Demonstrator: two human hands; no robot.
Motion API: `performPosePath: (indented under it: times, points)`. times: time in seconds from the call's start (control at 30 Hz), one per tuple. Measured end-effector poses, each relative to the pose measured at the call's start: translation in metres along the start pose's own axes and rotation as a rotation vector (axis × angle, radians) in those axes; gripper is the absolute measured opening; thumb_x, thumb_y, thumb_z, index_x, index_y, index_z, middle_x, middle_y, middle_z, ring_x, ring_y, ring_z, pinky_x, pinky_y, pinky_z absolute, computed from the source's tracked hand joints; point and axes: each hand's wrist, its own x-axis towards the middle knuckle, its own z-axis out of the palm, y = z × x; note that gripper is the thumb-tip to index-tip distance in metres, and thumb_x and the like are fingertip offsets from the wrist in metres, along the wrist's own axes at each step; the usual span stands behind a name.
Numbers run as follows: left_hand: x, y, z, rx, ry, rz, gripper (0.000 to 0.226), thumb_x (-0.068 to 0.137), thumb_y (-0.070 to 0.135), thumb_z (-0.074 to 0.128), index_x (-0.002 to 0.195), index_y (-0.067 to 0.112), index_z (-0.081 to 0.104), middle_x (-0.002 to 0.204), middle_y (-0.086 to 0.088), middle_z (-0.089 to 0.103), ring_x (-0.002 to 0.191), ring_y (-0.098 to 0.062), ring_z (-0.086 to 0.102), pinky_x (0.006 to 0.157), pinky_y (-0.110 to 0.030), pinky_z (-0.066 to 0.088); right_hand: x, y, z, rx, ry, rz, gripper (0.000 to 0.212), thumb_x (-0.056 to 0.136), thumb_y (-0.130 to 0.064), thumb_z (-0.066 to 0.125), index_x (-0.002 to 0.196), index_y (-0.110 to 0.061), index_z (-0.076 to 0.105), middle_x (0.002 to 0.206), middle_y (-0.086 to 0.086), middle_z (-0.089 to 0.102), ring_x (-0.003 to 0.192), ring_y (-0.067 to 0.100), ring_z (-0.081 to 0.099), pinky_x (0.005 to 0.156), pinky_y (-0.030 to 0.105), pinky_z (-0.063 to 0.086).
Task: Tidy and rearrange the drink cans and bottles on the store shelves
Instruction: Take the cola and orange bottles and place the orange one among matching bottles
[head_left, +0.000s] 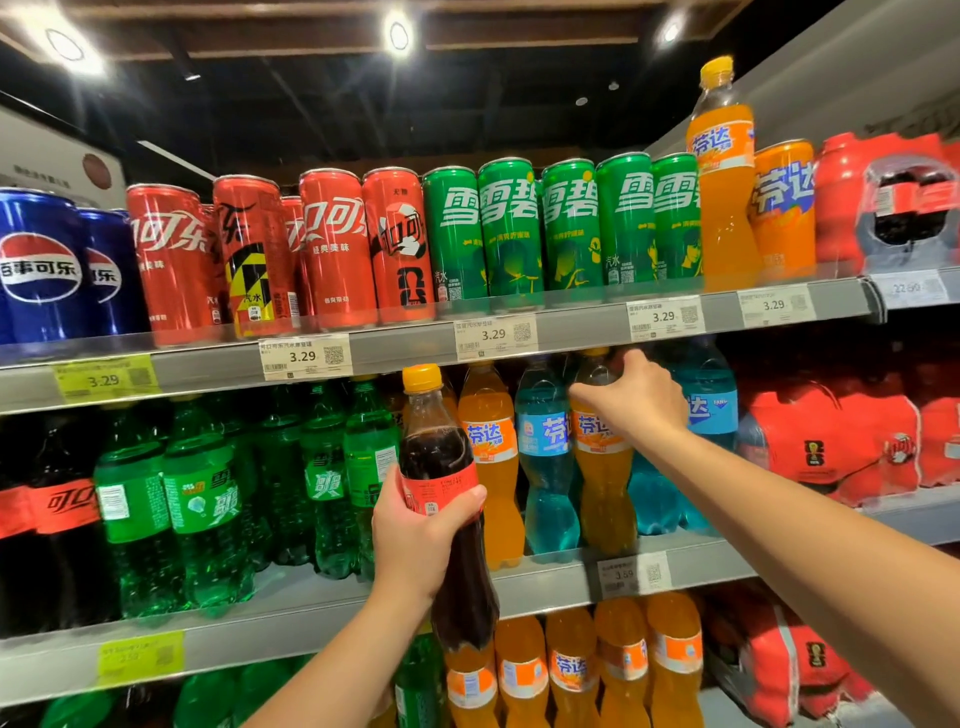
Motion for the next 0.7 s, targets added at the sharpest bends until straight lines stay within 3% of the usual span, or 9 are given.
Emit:
performPosePath:
  times: [0.13,0.27,0.47,0.6,0.7]
  points:
    - [-0.003,-0.004,0.003,-0.037,-0.009,-0.015,0.057,0.045,0.039,0.078,0.095,0.02,0.059,0.088,-0.006,0.066,0.08,-0.021,0.066,0.065,-0.028,0.051,-0.003,0.006,0.002,0.052,-0.07,0.019,0.077,0.072,-0.059,0.07,0.127,-0.01,0.047,0.123,0.011,0.059,0.111,0.03,0.057,0.08,0.041,0.05]
    - [-0.005,-0.006,0.003,-0.048,-0.019,-0.017,0.048,0.051,0.028,0.077,0.094,0.02,0.059,0.088,-0.006,0.066,0.079,-0.021,0.065,0.063,-0.026,0.049,-0.01,0.015,0.01,0.199,-0.12,0.01,0.087,0.067,-0.046,0.08,0.136,-0.01,0.042,0.134,0.013,0.052,0.118,0.03,0.052,0.09,0.043,0.051]
    - [-0.008,-0.008,-0.001,-0.059,-0.007,-0.026,0.052,0.048,0.032,0.079,0.095,0.023,0.058,0.089,-0.005,0.067,0.08,-0.019,0.066,0.065,-0.026,0.049,-0.025,0.027,0.025,0.394,-0.153,0.036,0.088,0.066,-0.019,0.086,0.135,-0.018,0.032,0.121,0.008,0.055,0.106,0.024,0.057,0.086,0.039,0.052]
    - [-0.009,-0.009,-0.006,-0.05,0.016,-0.035,0.06,0.041,0.044,0.077,0.095,0.024,0.057,0.089,-0.005,0.066,0.079,-0.02,0.065,0.066,-0.031,0.052,-0.025,0.033,0.029,0.414,-0.146,0.054,0.07,0.068,-0.025,0.084,0.124,-0.017,0.043,0.112,0.004,0.057,0.102,0.021,0.058,0.081,0.034,0.05]
    - [-0.011,-0.009,-0.008,-0.045,0.016,-0.03,0.049,0.049,0.031,0.078,0.093,0.023,0.057,0.087,-0.006,0.065,0.079,-0.022,0.065,0.064,-0.029,0.05,-0.023,0.034,0.03,0.412,-0.128,0.06,0.066,0.068,-0.031,0.084,0.121,-0.021,0.046,0.11,0.002,0.058,0.1,0.02,0.057,0.081,0.035,0.051]
